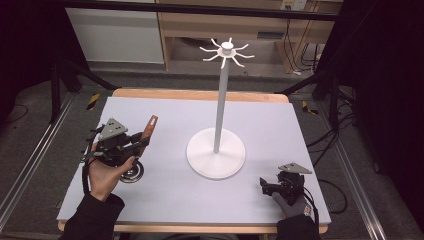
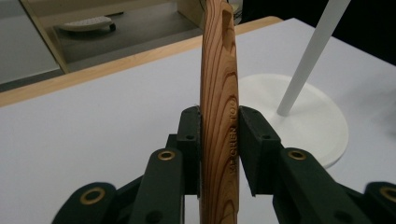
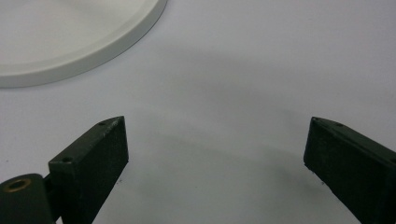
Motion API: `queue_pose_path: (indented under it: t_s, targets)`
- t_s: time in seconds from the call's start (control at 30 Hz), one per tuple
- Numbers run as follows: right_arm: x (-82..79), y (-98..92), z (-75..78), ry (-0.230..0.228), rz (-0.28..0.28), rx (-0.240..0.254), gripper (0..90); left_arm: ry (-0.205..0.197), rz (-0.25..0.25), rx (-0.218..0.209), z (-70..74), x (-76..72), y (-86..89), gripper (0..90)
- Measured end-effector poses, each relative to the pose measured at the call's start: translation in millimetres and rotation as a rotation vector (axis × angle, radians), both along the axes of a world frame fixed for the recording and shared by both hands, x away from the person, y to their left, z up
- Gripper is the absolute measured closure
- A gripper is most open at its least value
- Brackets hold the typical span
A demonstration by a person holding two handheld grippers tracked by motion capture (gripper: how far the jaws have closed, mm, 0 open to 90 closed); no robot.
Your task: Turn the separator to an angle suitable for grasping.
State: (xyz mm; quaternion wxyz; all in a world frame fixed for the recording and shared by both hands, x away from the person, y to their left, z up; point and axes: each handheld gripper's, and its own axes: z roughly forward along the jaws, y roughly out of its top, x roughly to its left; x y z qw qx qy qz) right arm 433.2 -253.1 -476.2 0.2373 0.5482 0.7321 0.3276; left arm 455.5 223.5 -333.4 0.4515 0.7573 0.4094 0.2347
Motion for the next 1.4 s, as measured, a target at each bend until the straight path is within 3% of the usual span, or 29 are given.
queue_pose_path:
  t_s: [0.47, 0.93, 1.2, 1.4]
  targets:
    - [0.7, -0.3, -0.2, -0.001, 0.003, 0.002, 6.9, -0.122, -0.040, -0.119, 38.8, -2.2, -21.0, 70.3]
    - [0.1, 0.4, 0.0, 0.001, -0.001, 0.001, 6.9, -0.234, -0.105, -0.183, 67.6, -12.7, -46.9, 70.3]
    - [-0.1, 0.7, 0.0, 0.003, -0.005, 0.003, 6.9, -0.279, -0.140, -0.211, 78.2, -19.1, -55.9, 70.3]
    - [0.2, 0.6, -0.3, 0.001, -0.001, 0.001, 6.9, -0.286, -0.152, -0.212, 85.5, -21.9, -64.0, 70.3]
